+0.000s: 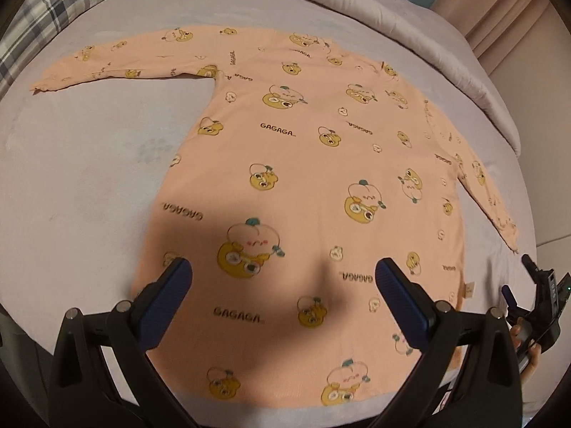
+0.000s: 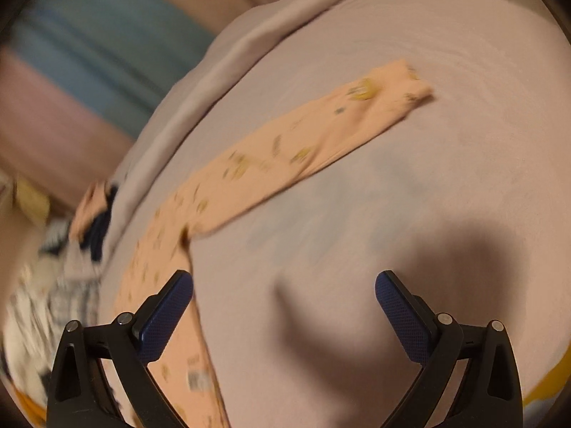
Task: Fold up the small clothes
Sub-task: 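Grasp the cuff of the sleeve nearest the right tool with the right tool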
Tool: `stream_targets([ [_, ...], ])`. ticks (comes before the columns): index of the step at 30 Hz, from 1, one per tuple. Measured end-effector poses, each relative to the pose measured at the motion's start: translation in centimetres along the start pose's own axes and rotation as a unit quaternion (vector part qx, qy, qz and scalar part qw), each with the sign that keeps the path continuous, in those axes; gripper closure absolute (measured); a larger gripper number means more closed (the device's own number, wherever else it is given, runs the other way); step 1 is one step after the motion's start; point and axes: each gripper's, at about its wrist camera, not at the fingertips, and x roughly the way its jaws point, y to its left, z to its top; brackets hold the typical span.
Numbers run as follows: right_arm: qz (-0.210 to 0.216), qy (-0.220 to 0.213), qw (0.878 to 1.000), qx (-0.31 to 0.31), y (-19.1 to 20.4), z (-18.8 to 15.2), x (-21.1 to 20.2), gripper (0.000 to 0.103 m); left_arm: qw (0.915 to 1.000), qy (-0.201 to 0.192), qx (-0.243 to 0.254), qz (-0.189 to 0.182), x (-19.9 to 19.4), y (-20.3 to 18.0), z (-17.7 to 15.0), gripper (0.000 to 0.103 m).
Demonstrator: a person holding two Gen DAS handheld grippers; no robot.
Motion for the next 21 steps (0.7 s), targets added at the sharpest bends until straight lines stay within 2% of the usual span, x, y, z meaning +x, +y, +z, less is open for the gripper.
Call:
stream_targets([
  [2,0.021,-0.006,0.999,0.029,-1.0,1.2,0.5,0.001,1.0000,-0.002,0.001,-0.005,0.5,-0.1,0.4,0.000],
  [8,0.012,-0.026,0.998,0.050,-1.8,4.4,2.2,0.001,0.9999,0.004,-0.005,-0.016,1.8,-0.7,1.7,0.001],
  [10,-0.001,-0.045,0.997,0.059,-1.9,5.2,2.6,0.011,0.9998,0.002,-0.004,-0.019,1.6,-0.9,1.9,0.001],
  [14,-0.013,-0.078,0.993,0.084,-3.0,6.6,3.1,0.021,0.9995,-0.013,0.006,-0.030,1.0,-1.3,2.2,0.001],
  [20,-0.024,-0.090,0.991,0.099,-3.4,8.3,3.6,0.030,0.9995,-0.019,0.013,-0.023,1.1,-1.3,2.9,0.001],
  [21,-0.030,-0.091,0.991,0.098,-3.5,8.3,3.5,0.036,0.9995,-0.018,0.013,-0.022,1.2,-1.2,3.0,0.001],
])
